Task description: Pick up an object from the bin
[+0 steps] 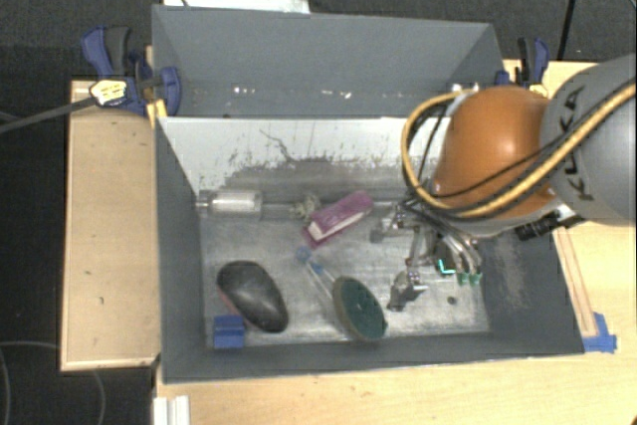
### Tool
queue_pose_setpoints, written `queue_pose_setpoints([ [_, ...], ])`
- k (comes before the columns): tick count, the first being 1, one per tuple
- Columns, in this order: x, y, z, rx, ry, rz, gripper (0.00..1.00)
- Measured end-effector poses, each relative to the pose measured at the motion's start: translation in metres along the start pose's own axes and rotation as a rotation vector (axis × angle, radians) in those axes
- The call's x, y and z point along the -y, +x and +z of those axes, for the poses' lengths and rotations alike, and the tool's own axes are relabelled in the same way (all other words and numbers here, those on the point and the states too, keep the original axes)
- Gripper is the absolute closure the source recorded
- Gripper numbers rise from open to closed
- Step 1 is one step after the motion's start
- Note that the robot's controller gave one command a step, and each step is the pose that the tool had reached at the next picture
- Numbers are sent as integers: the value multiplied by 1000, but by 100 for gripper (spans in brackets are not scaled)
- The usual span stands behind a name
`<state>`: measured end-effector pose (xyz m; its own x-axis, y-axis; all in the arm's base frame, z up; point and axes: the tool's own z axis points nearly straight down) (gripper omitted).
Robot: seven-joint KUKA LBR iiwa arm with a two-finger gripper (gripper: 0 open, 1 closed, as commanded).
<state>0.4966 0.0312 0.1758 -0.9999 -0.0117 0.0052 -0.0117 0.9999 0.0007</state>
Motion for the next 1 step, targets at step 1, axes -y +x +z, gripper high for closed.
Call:
queue_pose_setpoints([
  [1,-80,11,106,12,-3,117,0],
])
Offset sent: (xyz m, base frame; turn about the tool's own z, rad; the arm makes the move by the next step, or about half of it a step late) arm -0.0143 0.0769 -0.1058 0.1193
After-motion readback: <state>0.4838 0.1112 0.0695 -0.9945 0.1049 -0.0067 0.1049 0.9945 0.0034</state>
